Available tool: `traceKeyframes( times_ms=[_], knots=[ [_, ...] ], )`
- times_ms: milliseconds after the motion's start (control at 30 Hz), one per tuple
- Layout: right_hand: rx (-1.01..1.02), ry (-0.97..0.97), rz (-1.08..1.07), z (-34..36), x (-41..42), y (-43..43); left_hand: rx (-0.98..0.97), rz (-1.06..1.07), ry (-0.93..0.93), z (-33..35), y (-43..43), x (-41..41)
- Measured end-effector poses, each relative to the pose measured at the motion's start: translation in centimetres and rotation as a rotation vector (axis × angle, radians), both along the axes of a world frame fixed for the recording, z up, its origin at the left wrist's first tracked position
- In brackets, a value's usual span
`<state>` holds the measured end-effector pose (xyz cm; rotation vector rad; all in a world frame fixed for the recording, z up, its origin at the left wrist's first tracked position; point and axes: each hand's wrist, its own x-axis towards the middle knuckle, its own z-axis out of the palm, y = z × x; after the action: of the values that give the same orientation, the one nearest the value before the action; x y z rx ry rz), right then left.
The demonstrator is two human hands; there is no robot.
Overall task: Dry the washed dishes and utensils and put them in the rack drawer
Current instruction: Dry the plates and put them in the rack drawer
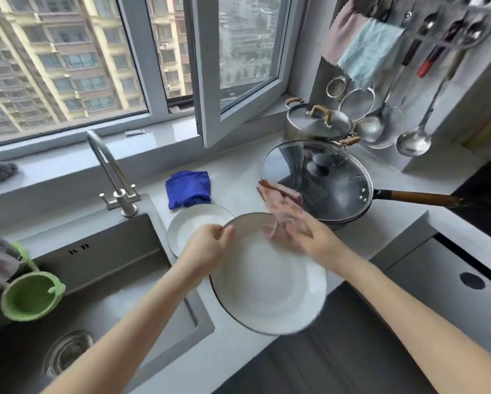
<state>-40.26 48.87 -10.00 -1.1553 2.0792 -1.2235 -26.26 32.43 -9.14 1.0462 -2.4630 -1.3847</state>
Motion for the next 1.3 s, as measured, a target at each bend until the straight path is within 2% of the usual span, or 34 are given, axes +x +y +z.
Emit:
traceKeyframes(
  times_ms=[67, 133, 167, 200, 333, 400, 467, 533, 600, 667, 800, 933, 1033, 1167, 1300],
  knots=[
    [-0.069, -0.447, -0.004, 2.2, -0.6, 0.9, 0.047, -0.04, 0.029, 0.2, 2.1, -0.4],
    [-0.138, -0.797, -0.055, 3.2, -1.5, 3.1, 0.068, -0.027, 0.076, 0.5, 4.2, -0.8],
    [-0.195, -0.912, -0.117, 3.5, -1.5, 4.5, 0.073, -0.013, 0.101, 0.6, 5.5, -1.0],
    [-0.253, -1.007, -0.162, 3.3, -1.6, 6.0, 0.073, 0.008, 0.133, 0.7, 7.1, -1.2],
    [-0.359, -1.164, -0.372, 1.5, -0.2, 12.6, 0.008, 0.227, 0.244, -0.1, 14.2, -3.1],
    [-0.392, -1.386, -0.279, 1.0, 0.5, 15.4, 0.04, 0.396, 0.297, -1.0, 16.9, -3.8],
    [-0.298, -1.61, -0.192, 1.6, 1.2, 18.3, 0.059, 0.525, 0.341, -1.8, 19.1, -3.7],
    [-0.278, -1.712, -0.117, 1.8, 1.2, 21.4, 0.011, 0.602, 0.342, -2.3, 21.4, -2.9],
    [-0.285, -1.701, -0.08, 1.8, 1.3, 23.5, -0.078, 0.65, 0.313, -2.4, 22.9, -1.9],
    [-0.29, -1.713, -0.131, 2.1, 1.4, 26.0, -0.164, 0.684, 0.296, -2.1, 25.0, -0.6],
    [-0.266, -1.533, -0.21, 2.9, 2.2, 30.2, -0.226, 0.67, 0.295, -1.6, 28.5, 1.6],
    [-0.115, -1.092, -0.245, 2.7, 4.8, 35.5, -0.211, 0.611, 0.245, -1.5, 31.5, 4.0],
    [-0.049, -0.76, -0.332, 2.3, 7.3, 40.0, -0.155, 0.549, 0.279, -1.9, 34.2, 6.2],
    [0.087, -0.714, -0.399, 2.0, 11.6, 45.2, -0.038, 0.435, 0.29, -2.2, 39.9, 9.4],
    [0.066, -0.75, -0.513, 1.3, 15.2, 50.7, 0.037, 0.396, 0.281, -2.2, 45.7, 11.6]
  ],
)
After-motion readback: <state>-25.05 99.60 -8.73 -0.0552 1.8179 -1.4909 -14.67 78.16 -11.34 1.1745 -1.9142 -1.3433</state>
